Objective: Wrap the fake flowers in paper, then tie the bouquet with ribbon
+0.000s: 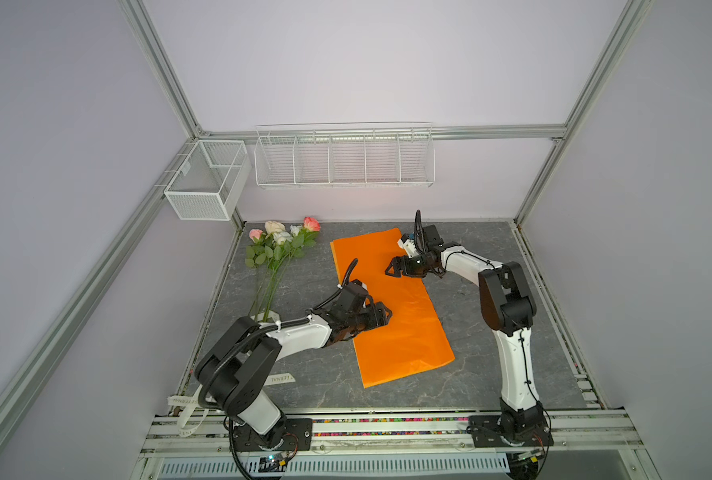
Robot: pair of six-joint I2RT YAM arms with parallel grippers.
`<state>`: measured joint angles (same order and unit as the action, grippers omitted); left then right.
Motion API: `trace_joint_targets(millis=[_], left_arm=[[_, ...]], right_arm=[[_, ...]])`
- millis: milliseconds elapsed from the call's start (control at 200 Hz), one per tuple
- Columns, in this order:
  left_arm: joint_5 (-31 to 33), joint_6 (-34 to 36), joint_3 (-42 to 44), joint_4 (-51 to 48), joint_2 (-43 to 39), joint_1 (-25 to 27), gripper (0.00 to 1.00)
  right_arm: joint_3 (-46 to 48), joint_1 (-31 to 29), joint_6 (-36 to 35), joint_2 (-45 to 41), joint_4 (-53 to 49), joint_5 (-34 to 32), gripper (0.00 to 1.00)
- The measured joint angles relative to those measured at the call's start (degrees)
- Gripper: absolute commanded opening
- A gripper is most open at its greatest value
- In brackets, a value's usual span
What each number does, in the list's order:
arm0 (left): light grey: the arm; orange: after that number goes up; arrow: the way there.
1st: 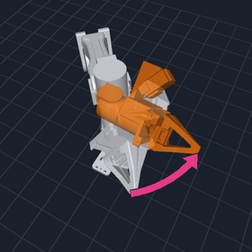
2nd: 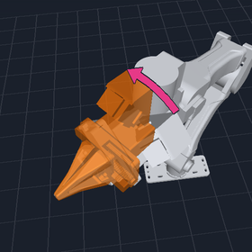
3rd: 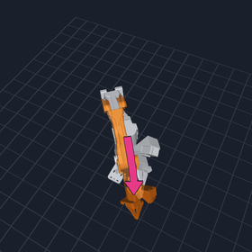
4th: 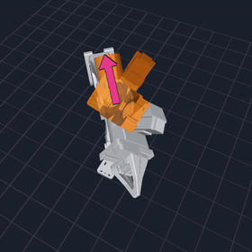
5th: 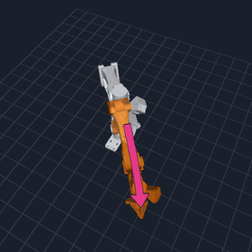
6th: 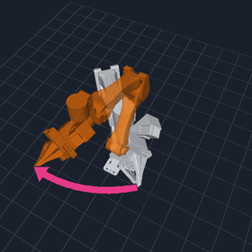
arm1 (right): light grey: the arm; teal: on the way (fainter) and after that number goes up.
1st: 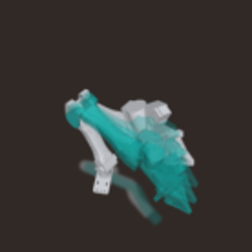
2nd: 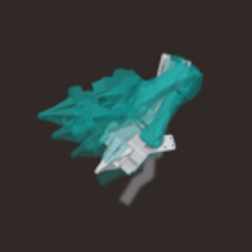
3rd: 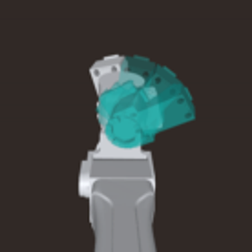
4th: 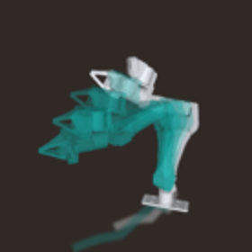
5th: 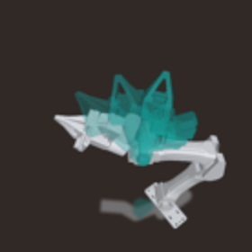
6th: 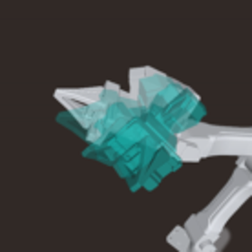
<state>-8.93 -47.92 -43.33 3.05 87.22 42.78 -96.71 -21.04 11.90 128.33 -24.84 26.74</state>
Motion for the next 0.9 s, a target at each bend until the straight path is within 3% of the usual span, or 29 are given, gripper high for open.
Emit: trace_joint_targets(millis=[120,270,435,645,900], left_arm=[[6.6,0.7,-0.1,-4.5,-11.0,0.0,0.81],[14.1,0.6,0.6,-10.7,-23.5,-1.1,0.81],[16.5,-1.4,6.5,-16.7,-33.3,-6.0,0.81],[16.7,-3.7,12.8,-24.4,-41.9,-10.5,0.84],[17.5,-4.1,12.7,-29.0,-42.4,-12.1,0.84]], right_arm=[[2.7,0.0,-1.2,-5.0,-4.2,-2.3,0.93],[14.0,-1.3,-3.6,-21.4,-5.3,-7.8,0.92],[25.0,-9.9,-6.0,-34.1,-5.2,-15.5,0.92],[36.2,-23.8,-6.0,-36.4,-8.0,-24.2,0.91],[33.5,-40.9,-2.5,-33.4,-8.6,-32.5,0.91]])
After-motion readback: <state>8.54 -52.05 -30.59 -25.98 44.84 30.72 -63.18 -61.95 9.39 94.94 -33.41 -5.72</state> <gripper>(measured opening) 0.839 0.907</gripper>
